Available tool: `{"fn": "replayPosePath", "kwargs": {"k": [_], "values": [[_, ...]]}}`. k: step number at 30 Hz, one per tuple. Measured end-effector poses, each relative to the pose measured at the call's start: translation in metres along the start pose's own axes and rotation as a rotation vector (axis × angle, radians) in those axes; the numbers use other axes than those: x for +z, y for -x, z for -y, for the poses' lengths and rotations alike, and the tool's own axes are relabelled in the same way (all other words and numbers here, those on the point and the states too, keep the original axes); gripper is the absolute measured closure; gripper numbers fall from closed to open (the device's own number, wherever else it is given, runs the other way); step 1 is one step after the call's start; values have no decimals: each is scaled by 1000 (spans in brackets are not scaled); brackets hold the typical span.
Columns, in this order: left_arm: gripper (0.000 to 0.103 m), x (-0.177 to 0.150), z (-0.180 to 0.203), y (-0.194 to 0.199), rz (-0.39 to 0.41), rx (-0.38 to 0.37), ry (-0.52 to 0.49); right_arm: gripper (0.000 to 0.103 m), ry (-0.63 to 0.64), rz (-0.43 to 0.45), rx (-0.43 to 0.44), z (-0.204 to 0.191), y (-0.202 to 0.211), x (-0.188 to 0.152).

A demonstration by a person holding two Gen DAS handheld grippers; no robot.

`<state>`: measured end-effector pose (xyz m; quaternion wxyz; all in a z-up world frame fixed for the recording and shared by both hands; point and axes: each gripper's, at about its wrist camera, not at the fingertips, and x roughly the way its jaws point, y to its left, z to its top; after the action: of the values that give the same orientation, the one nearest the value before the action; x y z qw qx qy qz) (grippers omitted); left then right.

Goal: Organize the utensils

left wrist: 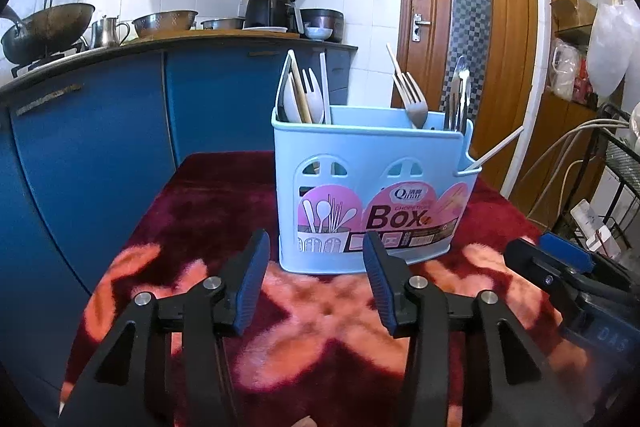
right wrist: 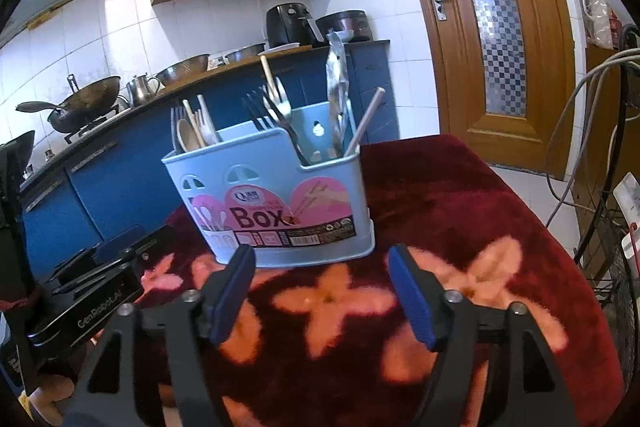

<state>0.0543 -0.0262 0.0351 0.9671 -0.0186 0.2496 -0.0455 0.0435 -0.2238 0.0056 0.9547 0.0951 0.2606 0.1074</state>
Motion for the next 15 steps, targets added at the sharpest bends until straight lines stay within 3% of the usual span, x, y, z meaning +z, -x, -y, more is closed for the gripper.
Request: {"fn": "replayPosePath", "kwargs": {"k": [15], "values": [[52,-5,-7,-10,-18,25,20,25,-18,-28,-5,5,-8,-5]]}}
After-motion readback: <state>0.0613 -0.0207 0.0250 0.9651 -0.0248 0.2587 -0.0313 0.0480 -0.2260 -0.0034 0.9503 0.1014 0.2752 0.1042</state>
